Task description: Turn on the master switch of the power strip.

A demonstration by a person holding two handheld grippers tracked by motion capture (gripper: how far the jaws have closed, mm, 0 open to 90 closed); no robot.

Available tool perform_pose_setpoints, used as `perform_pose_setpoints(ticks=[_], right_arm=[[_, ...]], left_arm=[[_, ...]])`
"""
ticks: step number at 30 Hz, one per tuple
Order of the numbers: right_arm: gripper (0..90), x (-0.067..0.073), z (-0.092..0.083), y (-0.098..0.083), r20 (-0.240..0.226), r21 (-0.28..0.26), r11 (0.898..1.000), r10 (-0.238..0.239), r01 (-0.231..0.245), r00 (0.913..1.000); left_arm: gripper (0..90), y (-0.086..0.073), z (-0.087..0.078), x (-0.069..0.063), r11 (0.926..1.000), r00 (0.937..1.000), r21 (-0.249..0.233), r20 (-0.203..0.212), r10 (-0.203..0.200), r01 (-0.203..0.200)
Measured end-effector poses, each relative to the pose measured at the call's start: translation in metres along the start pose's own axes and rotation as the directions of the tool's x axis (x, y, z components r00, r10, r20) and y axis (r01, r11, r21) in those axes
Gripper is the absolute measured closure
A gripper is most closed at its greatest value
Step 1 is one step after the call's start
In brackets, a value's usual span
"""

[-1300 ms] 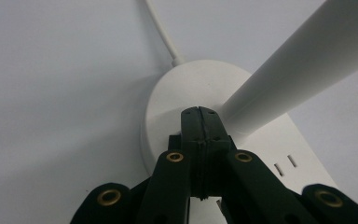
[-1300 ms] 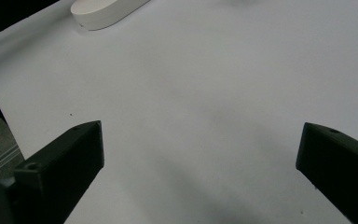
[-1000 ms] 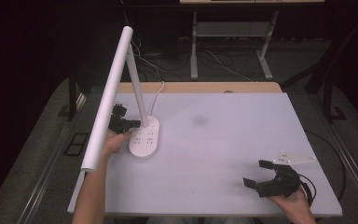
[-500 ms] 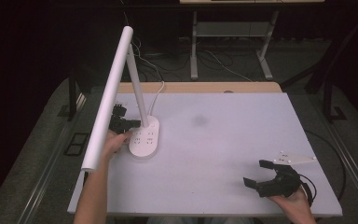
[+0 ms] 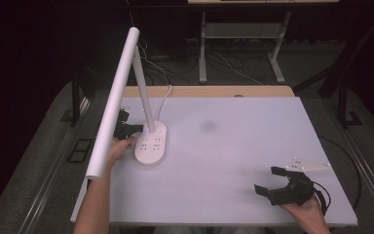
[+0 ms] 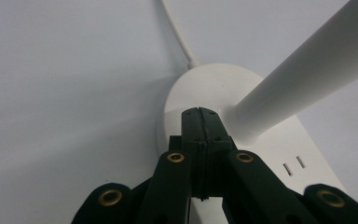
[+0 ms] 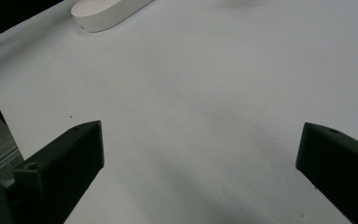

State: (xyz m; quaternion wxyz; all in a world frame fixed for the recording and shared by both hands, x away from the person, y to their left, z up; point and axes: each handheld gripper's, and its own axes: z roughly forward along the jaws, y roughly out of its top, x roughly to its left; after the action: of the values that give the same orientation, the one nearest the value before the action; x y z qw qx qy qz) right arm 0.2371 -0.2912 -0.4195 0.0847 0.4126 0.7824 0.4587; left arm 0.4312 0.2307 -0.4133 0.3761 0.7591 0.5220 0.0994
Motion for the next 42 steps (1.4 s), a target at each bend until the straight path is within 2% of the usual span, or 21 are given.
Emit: perform_pose_setpoints(ticks=[15, 17, 20, 23, 26, 30, 34, 37, 39, 42], right_arm=[[0.3, 0.000, -0.001, 0.000, 0.002, -0.002, 1.000, 0.003, -0.003, 1.0000], [0.3, 0.000, 0.000, 0.000, 0.001, -0.003, 1.000, 0.001, -0.001, 1.0000], [0.3, 0.000, 0.000, 0.000, -0.001, -0.002, 1.000, 0.000, 0.000, 1.0000], [0.3, 0.000, 0.000, 0.000, -0.002, -0.004, 1.000, 0.000, 0.000, 1.0000], [0.3, 0.000, 0.000, 0.001, -0.004, -0.003, 1.000, 0.000, 0.000, 1.0000], [0.3, 0.001, 0.000, 0.000, -0.005, -0.004, 1.000, 0.002, -0.002, 1.0000], [0.3, 0.001, -0.001, 0.000, -0.006, -0.005, 1.000, 0.010, -0.010, 0.9999], [0.3, 0.001, -0.001, 0.001, -0.006, -0.007, 1.000, 0.010, -0.010, 0.9999], [0.3, 0.001, -0.001, 0.001, -0.007, -0.006, 1.000, 0.010, -0.010, 0.9999], [0.3, 0.001, -0.001, 0.001, -0.007, -0.006, 1.000, 0.007, -0.007, 0.9999]], left_arm=[[89.9, 0.004, -0.028, -0.003, 0.9980, 0.9997, -0.058, -0.009, 0.022, -0.023], [89.8, 0.004, -0.032, -0.005, 0.9981, 0.9998, -0.061, -0.017, 0.008, -0.009], [89.0, 0.003, -0.037, -0.007, 0.9967, 0.9997, -0.080, -0.022, 0.010, -0.011], [82.9, 0.003, -0.044, -0.009, 0.9955, 0.9996, -0.093, -0.020, 0.018, -0.020], [76.8, 0.001, -0.051, -0.010, 0.9930, 0.9998, -0.117, -0.018, 0.009, -0.012], [54.5, -0.001, -0.061, -0.009, 0.9889, 0.9995, -0.145, 0.002, -0.030, 0.030], [41.0, -0.006, -0.071, -0.008, 0.9834, 0.9985, -0.174, 0.014, -0.052, 0.054], [28.7, -0.011, -0.079, -0.006, 0.9796, 0.9980, -0.193, 0.038, -0.050, 0.056], [23.4, -0.015, -0.083, -0.006, 0.9768, 0.9972, -0.204, 0.048, -0.057, 0.066], [12.8, -0.021, -0.087, -0.008, 0.9768, 0.9964, -0.206, 0.071, -0.045, 0.059]])
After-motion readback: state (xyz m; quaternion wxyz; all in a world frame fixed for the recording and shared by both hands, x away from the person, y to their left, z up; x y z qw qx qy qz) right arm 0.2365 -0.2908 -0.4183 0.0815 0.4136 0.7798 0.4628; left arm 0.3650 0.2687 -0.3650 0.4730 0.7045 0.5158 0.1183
